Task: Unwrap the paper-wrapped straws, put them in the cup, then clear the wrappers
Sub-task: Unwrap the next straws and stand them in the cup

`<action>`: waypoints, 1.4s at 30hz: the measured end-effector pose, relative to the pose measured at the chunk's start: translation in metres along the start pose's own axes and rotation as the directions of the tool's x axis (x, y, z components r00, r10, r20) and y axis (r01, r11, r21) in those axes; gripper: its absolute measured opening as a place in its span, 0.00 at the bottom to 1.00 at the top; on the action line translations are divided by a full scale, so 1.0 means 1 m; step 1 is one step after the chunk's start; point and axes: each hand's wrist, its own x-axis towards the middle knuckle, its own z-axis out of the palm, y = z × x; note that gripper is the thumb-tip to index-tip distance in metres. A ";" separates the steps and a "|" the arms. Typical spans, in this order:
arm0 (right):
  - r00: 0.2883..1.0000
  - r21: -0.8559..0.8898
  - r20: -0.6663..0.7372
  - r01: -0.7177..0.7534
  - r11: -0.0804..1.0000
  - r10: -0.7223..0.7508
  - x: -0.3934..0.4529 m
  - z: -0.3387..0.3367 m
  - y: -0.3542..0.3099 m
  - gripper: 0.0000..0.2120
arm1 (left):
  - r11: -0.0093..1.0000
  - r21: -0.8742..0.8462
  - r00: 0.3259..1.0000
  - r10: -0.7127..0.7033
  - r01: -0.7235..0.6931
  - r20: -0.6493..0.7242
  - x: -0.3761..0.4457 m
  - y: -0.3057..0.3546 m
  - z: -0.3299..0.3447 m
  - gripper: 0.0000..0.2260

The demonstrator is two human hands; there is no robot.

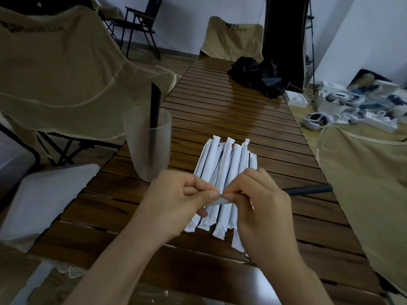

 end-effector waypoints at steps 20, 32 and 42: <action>0.863 0.182 0.088 -0.506 0.843 0.498 0.001 -0.012 0.001 0.11 | 0.736 0.429 0.831 0.553 -0.524 0.068 0.005 -0.007 0.017 0.10; 0.988 -0.032 0.021 -0.150 0.988 0.151 0.003 -0.020 0.011 0.11 | 0.706 0.550 0.890 0.414 -0.446 0.190 0.007 -0.021 0.007 0.24; 0.977 -0.013 -0.029 -0.211 0.977 0.210 0.003 -0.023 0.019 0.08 | 0.639 0.549 0.831 0.511 -0.539 0.221 0.009 -0.020 0.007 0.22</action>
